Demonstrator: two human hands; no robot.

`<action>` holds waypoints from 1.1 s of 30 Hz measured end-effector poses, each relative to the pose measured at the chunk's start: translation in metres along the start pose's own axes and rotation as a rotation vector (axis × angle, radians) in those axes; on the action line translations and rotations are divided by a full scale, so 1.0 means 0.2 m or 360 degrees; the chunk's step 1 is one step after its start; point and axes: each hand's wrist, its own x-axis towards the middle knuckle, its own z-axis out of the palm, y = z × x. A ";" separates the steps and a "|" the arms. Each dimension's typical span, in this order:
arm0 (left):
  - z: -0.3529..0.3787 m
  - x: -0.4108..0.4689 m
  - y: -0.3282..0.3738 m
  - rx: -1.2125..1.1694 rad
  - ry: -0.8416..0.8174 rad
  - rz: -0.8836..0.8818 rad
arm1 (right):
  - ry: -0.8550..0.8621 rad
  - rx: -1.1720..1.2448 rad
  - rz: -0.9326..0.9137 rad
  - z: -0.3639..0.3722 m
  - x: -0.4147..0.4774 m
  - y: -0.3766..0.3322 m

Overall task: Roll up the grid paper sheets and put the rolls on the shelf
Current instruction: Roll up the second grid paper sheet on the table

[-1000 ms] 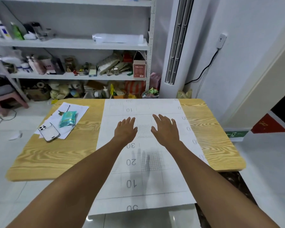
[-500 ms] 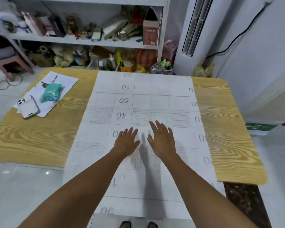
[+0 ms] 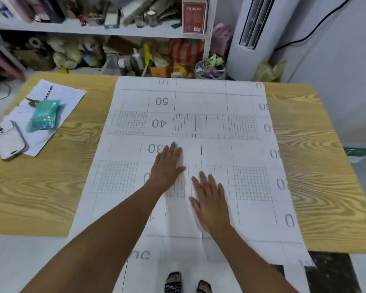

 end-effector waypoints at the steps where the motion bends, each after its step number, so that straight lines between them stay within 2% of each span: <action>1: 0.00 0.01 -0.02 0.0000 0.0035 0.0017 | -0.0012 -0.0027 -0.0008 -0.01 0.04 0.00; 4: 0.00 0.00 -0.06 -0.0016 0.0079 0.0108 | -0.0061 -0.0036 -0.0078 -0.05 0.15 0.02; 9: 0.01 -0.10 -0.15 -0.0022 0.0135 0.0207 | 0.0028 -0.0004 -0.0069 -0.05 0.28 0.02; 13: 0.04 -0.18 -0.14 0.0047 0.0066 0.0344 | 0.0072 -0.0001 -0.0077 -0.05 0.36 0.04; 17: 0.08 -0.17 -0.13 0.0091 0.0051 0.0325 | 0.0039 0.0036 -0.0067 -0.07 0.40 0.05; 21: 0.10 -0.12 -0.10 0.0049 0.0105 0.0319 | 0.0092 0.0514 -0.0252 -0.15 0.32 0.01; 23: 0.10 -0.10 -0.10 0.0010 0.0099 0.0312 | -0.0053 0.0715 -0.0434 -0.20 0.18 0.02; 26: 0.10 -0.10 -0.10 -0.0082 0.0099 0.0292 | -0.0365 0.0454 -0.0619 -0.19 -0.02 0.08; 29: 0.09 -0.10 -0.09 -0.0161 0.0109 0.0270 | -0.0309 0.0279 -0.0772 -0.13 -0.09 0.14; 33: 0.06 -0.09 -0.08 -0.0261 0.0074 0.0230 | -0.0114 0.0359 -0.0774 -0.19 -0.03 0.14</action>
